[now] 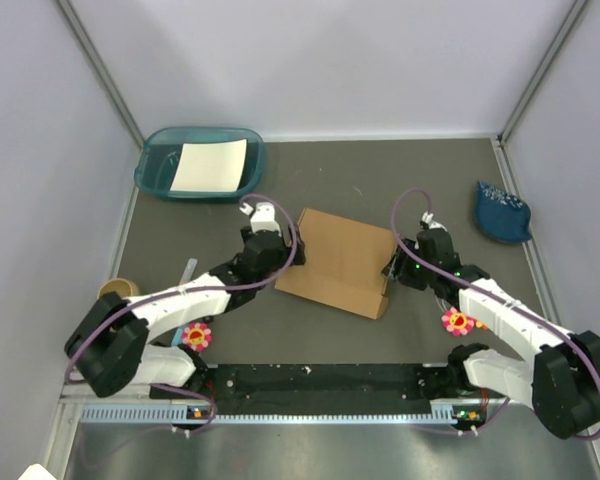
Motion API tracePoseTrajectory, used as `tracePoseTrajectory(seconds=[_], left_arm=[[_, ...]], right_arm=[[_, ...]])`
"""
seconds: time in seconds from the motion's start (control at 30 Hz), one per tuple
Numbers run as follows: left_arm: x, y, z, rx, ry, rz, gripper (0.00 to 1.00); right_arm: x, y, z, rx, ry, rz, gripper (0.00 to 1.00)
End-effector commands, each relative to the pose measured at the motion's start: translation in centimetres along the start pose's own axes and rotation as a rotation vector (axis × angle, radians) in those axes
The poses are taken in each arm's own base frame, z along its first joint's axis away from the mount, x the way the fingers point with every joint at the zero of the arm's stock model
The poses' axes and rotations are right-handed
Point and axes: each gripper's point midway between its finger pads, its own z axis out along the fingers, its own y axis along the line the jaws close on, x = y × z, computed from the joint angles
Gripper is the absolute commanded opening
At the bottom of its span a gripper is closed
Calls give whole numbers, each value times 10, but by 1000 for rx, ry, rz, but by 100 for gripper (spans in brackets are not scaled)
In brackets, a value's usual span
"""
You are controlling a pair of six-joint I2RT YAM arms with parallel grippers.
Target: Fold the paper box
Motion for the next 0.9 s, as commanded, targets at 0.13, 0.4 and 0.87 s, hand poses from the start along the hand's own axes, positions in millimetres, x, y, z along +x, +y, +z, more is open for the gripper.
tracePoseTrajectory(seconds=[0.13, 0.4, 0.87], left_arm=[[-41, 11, 10, 54, -75, -36, 99], [15, -5, 39, 184, 59, -107, 88], [66, 16, 20, 150, 143, -260, 44]], right_arm=[[-4, 2, 15, -1, 17, -48, 51], [-17, 10, 36, 2, 19, -86, 48], [-57, 5, 55, 48, -49, -99, 34]])
